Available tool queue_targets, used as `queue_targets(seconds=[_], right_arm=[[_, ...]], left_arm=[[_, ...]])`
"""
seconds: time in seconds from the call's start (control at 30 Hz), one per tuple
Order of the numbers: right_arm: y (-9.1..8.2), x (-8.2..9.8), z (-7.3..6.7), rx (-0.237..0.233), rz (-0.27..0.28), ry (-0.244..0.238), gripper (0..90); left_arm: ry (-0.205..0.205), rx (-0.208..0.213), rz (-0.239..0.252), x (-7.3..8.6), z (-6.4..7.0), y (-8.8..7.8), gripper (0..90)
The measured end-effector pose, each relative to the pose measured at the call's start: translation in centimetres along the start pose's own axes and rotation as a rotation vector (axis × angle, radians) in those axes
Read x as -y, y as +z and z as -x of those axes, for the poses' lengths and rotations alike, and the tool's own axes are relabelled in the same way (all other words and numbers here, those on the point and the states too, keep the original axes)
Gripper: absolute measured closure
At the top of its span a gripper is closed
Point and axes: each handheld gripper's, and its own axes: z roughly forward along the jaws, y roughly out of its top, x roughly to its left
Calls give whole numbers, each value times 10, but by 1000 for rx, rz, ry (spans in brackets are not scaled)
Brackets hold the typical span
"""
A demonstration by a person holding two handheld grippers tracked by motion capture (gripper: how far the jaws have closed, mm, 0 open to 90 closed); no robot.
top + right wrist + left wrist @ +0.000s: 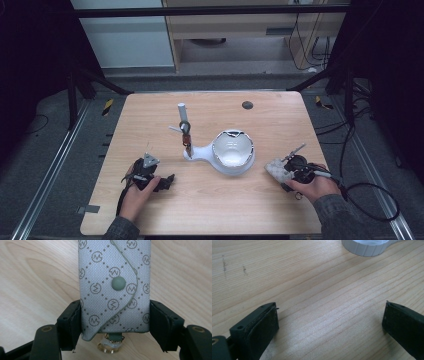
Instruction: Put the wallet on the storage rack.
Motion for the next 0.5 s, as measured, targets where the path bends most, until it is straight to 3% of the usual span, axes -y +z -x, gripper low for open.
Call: queue_targets(seconds=[0.33, 0.5], right_arm=[[-43, -20, -13, 50, 13, -119, 320], [-55, -29, -19, 69, 19, -176, 320]], left_arm=[[0, 0, 0, 0, 0, 0, 0], [-1, 0, 0, 0, 0, 0, 0]])
